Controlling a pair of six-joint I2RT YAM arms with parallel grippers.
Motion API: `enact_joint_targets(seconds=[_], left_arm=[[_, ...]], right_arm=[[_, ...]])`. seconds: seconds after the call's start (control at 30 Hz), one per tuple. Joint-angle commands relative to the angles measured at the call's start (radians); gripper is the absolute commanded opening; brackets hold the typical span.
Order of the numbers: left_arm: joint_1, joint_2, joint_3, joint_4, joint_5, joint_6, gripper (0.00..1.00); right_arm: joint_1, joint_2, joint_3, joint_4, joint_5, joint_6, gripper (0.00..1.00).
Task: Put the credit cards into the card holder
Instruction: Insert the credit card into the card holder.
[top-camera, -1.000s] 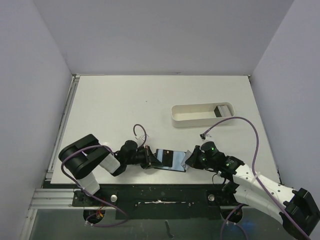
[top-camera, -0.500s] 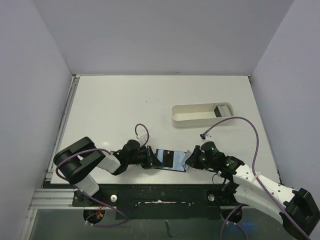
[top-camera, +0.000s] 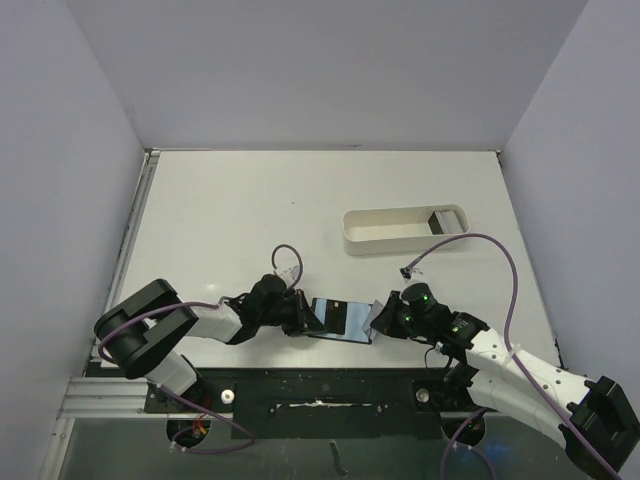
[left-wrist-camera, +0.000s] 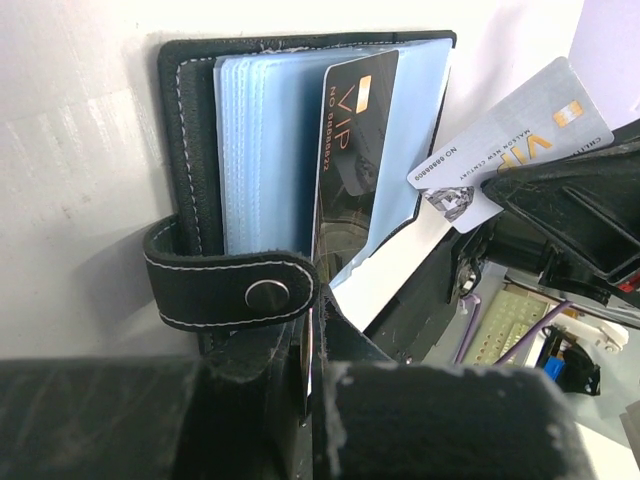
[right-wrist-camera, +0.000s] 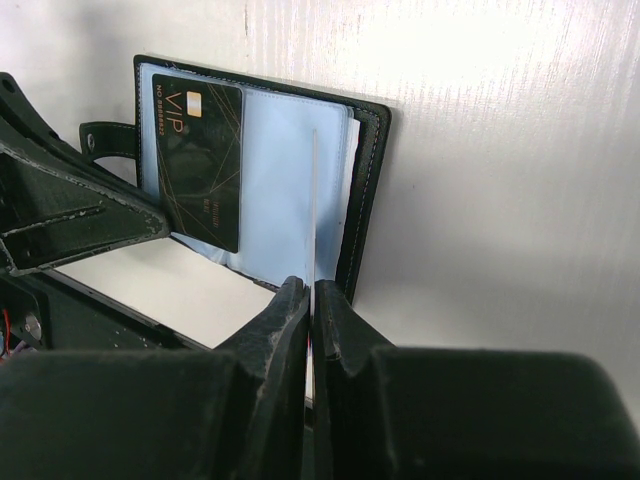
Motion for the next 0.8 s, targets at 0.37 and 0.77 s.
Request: enact_joint_targets(seconds=[0.37,0.77], left_arm=[[-0.023,-0.043,0.085,-0.279,-0.093,0.028,0.00],[-0.029,-0.034,0.117,-0.333,-0.059,0.021,0.00]], right_arm=[[-0.007,-0.011,0.020,0.015,0.027,0.003,0.00],[-0.007,-0.011,0.022,0.013,0.027,-0.001,0.00]])
